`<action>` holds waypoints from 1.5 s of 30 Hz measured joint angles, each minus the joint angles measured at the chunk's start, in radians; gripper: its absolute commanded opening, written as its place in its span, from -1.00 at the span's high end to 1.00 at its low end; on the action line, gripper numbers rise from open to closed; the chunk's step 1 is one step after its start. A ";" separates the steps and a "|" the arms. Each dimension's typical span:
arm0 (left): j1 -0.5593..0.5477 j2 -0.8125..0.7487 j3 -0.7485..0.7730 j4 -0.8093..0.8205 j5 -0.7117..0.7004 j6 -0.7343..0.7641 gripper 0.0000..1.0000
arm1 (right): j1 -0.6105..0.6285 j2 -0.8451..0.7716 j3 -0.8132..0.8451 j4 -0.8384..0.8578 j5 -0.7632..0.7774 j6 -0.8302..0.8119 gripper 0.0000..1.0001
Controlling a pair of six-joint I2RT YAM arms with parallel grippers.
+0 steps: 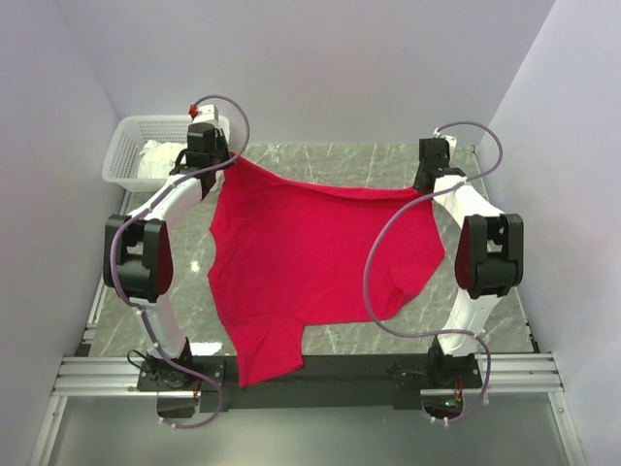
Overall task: Fold and stack the t-shirts
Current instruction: Flatten the tshirt out, then fold the tshirt
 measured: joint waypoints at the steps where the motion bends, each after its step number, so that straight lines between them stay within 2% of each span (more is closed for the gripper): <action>1: 0.000 0.002 0.000 0.003 -0.005 0.000 0.99 | 0.000 0.014 0.018 0.002 -0.009 0.001 1.00; 9: 0.010 0.013 -0.019 0.006 -0.029 -0.013 0.99 | -0.013 0.074 0.058 -0.005 -0.085 0.039 1.00; 17: 0.012 0.005 -0.018 -0.058 -0.020 -0.106 0.99 | -0.030 0.074 0.080 -0.019 -0.121 0.088 1.00; 32: 0.012 -0.190 -0.039 -0.287 0.012 -0.282 0.99 | -0.097 -0.050 0.039 -0.066 -0.198 0.160 1.00; 45: 0.012 -0.347 -0.219 -0.365 0.073 -0.422 0.99 | -0.146 -0.105 -0.069 -0.119 -0.257 0.214 1.00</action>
